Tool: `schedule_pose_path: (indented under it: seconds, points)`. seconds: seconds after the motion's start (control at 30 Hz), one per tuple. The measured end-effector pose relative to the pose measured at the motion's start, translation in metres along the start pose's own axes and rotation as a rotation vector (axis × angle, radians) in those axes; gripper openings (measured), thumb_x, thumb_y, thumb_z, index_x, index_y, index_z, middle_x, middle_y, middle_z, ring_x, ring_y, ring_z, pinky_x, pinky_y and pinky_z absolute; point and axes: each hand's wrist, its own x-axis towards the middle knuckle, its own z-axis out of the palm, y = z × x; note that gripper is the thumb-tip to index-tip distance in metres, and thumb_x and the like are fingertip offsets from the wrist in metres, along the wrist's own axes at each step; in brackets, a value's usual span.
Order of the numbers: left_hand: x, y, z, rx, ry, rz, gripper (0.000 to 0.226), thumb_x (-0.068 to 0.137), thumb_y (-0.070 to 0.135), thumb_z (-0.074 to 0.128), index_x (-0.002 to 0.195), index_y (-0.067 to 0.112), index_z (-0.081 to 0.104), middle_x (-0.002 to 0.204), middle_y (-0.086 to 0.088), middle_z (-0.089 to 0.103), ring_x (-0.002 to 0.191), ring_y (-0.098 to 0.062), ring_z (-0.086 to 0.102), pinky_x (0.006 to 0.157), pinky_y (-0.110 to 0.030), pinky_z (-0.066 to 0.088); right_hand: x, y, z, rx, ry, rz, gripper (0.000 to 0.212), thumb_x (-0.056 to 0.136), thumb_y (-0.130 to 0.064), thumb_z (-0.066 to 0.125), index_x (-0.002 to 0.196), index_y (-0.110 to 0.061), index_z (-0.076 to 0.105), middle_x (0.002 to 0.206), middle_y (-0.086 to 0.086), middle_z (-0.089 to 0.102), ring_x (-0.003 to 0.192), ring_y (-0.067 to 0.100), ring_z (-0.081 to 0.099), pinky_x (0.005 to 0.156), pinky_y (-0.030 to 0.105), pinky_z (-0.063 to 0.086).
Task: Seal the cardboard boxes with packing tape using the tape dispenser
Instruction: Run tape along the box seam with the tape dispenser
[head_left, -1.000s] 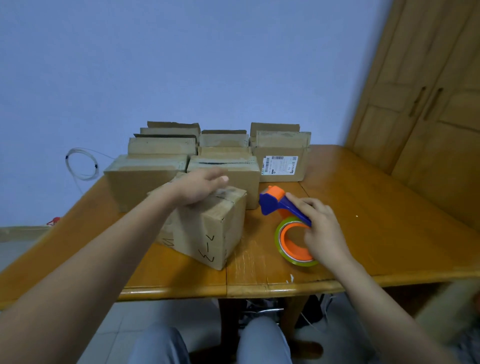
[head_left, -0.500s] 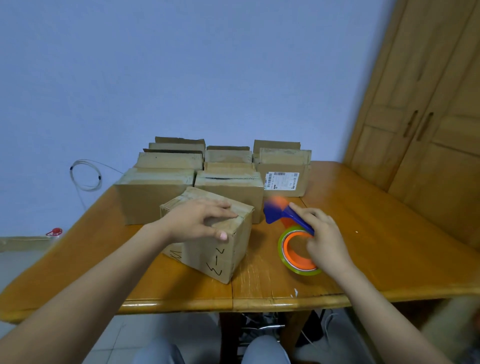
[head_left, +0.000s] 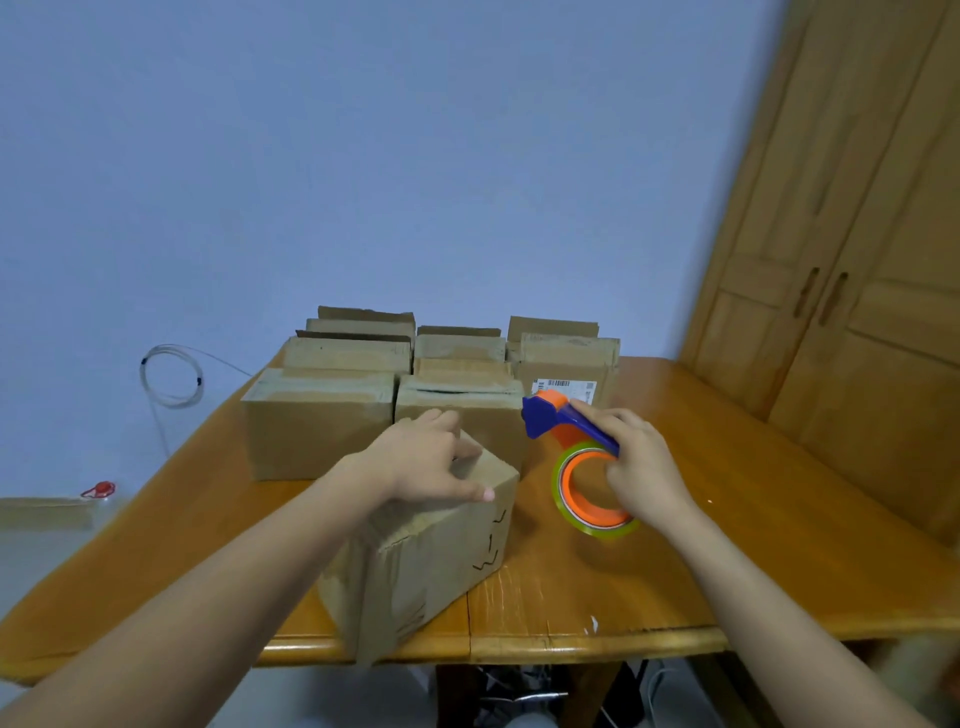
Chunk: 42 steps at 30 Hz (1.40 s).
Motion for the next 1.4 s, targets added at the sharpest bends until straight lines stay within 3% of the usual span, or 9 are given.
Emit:
schedule_pose_path:
  seconds: [0.07,0.17,0.3,0.53,0.73,0.87,1.0,1.13,1.4]
  points:
    - [-0.002,-0.011,0.004,-0.036,-0.124,0.057,0.093,0.076,0.084,0.029,0.152,0.030,0.024,0.137,-0.002,0.031,0.130,-0.021,0.024,0.107,-0.040,0.017,0.003,-0.001,0.001,0.006,-0.013,-0.005,0.073,0.085,0.009,0.056,0.142,-0.034,0.040,0.125,0.000,0.053,0.112,0.021,0.045,0.085,0.031,0.047]
    - [-0.007,-0.022,0.014,-0.110,-0.233,0.072,0.094,0.078,0.084,0.025,0.154,0.035,-0.003,0.161,0.009,-0.010,0.148,-0.017,-0.013,0.116,-0.053,-0.011,0.006,-0.003,0.004,0.019,-0.020,-0.023,0.073,0.085,0.009,0.056,0.141,-0.034,0.041,0.123,0.000,0.054,0.111,0.021,0.046,0.083,0.029,0.046]
    - [-0.011,-0.015,0.020,-0.167,-0.167,0.002,0.082,0.090,0.071,0.034,0.153,0.035,-0.004,0.160,0.008,-0.014,0.148,-0.017,-0.013,0.119,-0.048,-0.003,0.010,-0.004,0.009,0.036,-0.050,-0.038,0.072,0.084,0.010,0.056,0.141,-0.033,0.042,0.121,-0.001,0.054,0.111,0.019,0.046,0.083,0.028,0.044]
    - [0.006,0.038,0.023,-0.235,-0.082,-0.444,0.091,0.086,0.078,0.025,0.155,0.024,0.002,0.162,-0.004,-0.010,0.146,-0.037,-0.013,0.108,-0.072,-0.006,0.025,-0.007,0.013,0.033,-0.022,-0.052,0.073,0.084,0.011,0.056,0.141,-0.033,0.041,0.120,0.001,0.055,0.109,0.019,0.046,0.080,0.026,0.042]
    - [0.020,0.046,0.010,-0.374,-0.113,-0.565,0.086,0.088,0.074,0.031,0.155,0.021,0.014,0.162,-0.012,0.001,0.146,-0.042,-0.004,0.106,-0.075,0.000,0.033,-0.008,-0.001,0.065,-0.079,-0.125,0.074,0.081,0.016,0.056,0.138,-0.029,0.047,0.122,0.002,0.058,0.109,0.022,0.050,0.081,0.030,0.046]
    - [0.009,0.019,-0.013,-0.401,0.100,-0.409,0.065,0.091,0.059,0.047,0.140,0.017,0.042,0.147,-0.009,0.041,0.137,-0.032,0.034,0.111,-0.062,0.024,0.036,-0.007,-0.019,0.208,-0.142,-0.146,0.084,0.075,0.023,0.052,0.127,-0.045,0.050,0.114,-0.014,0.061,0.103,0.009,0.057,0.077,0.016,0.046]
    - [0.001,0.004,-0.028,-0.654,0.516,-0.084,0.069,0.088,0.046,0.063,0.146,0.021,0.037,0.149,0.003,0.041,0.136,-0.013,0.037,0.109,-0.030,0.031,0.034,-0.016,-0.031,0.472,-0.240,0.032,0.077,0.073,0.025,0.050,0.107,-0.043,0.063,0.082,-0.012,0.069,0.071,0.011,0.060,0.063,0.026,0.045]
    - [0.005,0.016,-0.030,-0.774,0.707,0.054,0.058,0.085,0.034,0.071,0.138,0.021,0.051,0.139,0.006,0.052,0.128,-0.006,0.044,0.107,-0.025,0.035,0.025,-0.030,-0.030,0.686,-0.319,0.143,0.047,0.065,0.008,0.063,0.098,-0.025,0.069,0.067,0.003,0.063,0.059,0.020,0.054,0.056,0.030,0.043]
    - [0.015,0.017,-0.021,-0.771,0.881,0.164,0.029,0.083,0.023,0.070,0.110,0.011,0.071,0.108,0.001,0.070,0.102,-0.008,0.061,0.090,-0.028,0.051,0.020,-0.040,-0.026,0.827,-0.317,0.271,0.055,0.073,0.020,0.058,0.109,-0.021,0.065,0.080,0.011,0.069,0.070,0.023,0.066,0.059,0.029,0.053]
